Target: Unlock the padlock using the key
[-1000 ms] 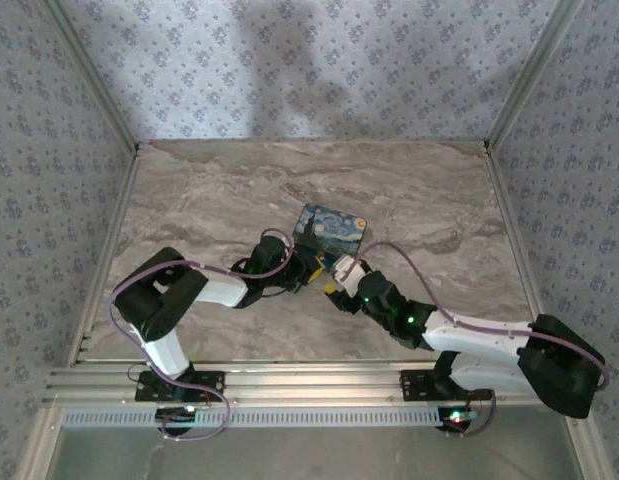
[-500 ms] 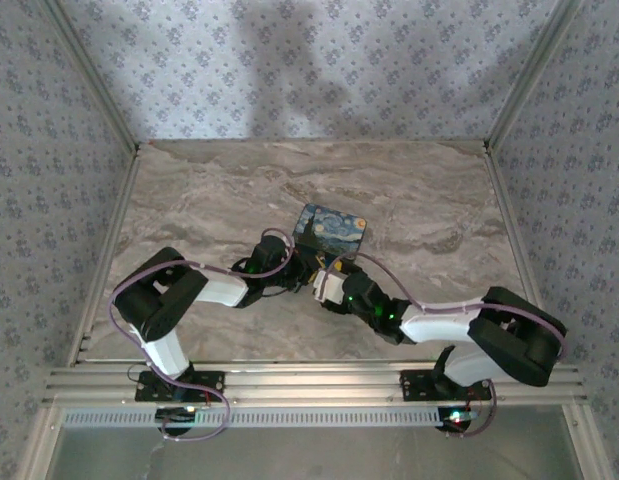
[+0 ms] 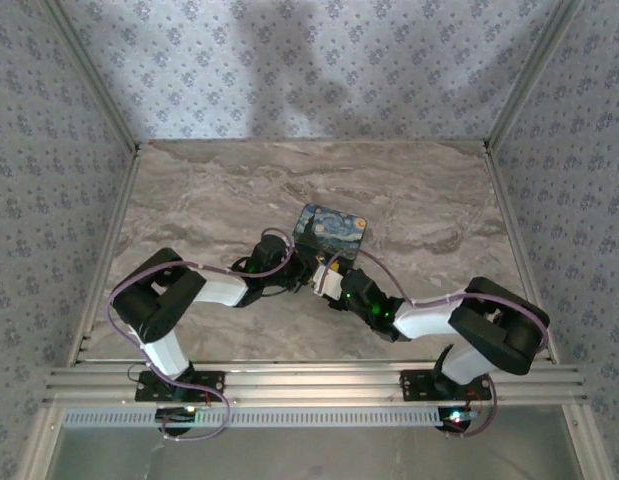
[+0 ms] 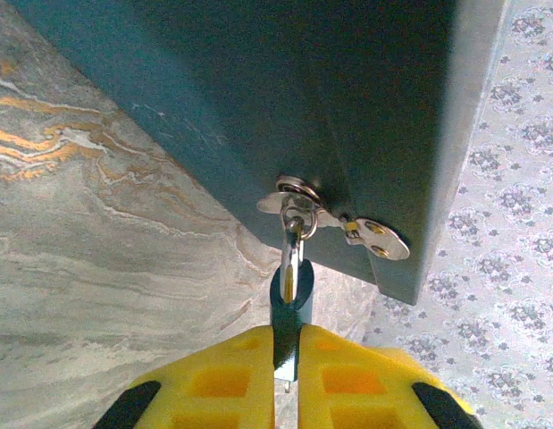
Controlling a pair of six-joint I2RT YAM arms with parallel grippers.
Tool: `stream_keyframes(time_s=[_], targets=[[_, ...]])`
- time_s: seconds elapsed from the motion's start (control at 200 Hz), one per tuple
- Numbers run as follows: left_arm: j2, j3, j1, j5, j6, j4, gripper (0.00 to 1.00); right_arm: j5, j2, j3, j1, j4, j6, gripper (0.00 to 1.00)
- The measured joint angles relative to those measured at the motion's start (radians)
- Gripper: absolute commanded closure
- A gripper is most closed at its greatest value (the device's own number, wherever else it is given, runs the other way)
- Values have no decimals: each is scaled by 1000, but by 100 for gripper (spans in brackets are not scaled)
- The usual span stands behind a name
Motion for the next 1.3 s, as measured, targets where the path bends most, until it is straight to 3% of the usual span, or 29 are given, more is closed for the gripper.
stream_keyframes(time_s=[0.7,1.174,1.299], targets=[[0,18,0,0,0,-17,89,26,32,-2,-23,39,85,100],[0,21,-13,1,0,-15,88,-58,34,-14,-106,108,311,100],[0,21,-12,0,0,-15,76,-79,46,-14,-107,115,337,100]])
